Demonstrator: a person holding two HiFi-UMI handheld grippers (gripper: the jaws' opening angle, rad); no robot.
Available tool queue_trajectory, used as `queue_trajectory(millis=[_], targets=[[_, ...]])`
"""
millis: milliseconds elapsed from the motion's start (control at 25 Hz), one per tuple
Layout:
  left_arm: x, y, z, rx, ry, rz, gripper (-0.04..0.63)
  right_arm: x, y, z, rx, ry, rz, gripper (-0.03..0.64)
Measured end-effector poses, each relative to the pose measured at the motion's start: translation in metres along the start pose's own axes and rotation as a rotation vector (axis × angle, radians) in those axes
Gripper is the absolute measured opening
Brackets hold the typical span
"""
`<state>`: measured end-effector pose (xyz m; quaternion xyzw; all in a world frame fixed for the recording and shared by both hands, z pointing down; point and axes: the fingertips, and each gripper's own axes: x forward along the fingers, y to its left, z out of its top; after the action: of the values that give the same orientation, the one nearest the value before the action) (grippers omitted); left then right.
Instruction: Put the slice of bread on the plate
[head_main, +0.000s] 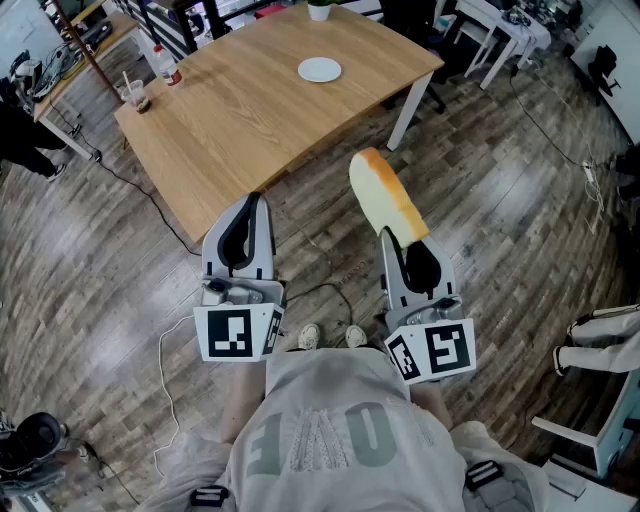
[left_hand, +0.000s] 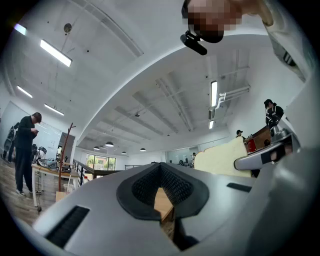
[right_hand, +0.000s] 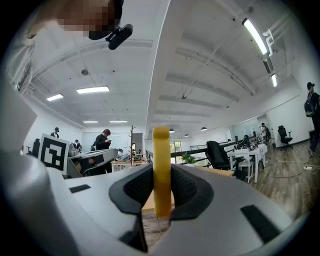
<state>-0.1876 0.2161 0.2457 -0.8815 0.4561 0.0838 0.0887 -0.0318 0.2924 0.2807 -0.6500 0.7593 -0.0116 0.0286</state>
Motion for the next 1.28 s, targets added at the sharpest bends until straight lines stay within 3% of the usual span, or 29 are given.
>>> queue_trajectory(millis=[440, 680, 960, 1280], targets=[[-0.036, 0.066, -0.013, -0.027, 0.022, 0.055, 0.009, 0.019, 0.053, -0.019, 0.018, 0.034, 0.005, 0.091], [-0.032, 0.09, -0.024, -0.033, 0.03, 0.068, 0.009, 0.027, 0.051, -0.027, -0.004, 0.047, -0.055, 0.091], [0.018, 0.093, -0.042, -0.004, 0.03, 0.046, 0.009, 0.042, 0.005, -0.027, 0.021, -0.003, -0.14, 0.091], [0.114, 0.061, -0.069, 0.039, 0.053, -0.013, 0.009, 0.098, -0.088, -0.038, 0.033, -0.009, -0.174, 0.091]])
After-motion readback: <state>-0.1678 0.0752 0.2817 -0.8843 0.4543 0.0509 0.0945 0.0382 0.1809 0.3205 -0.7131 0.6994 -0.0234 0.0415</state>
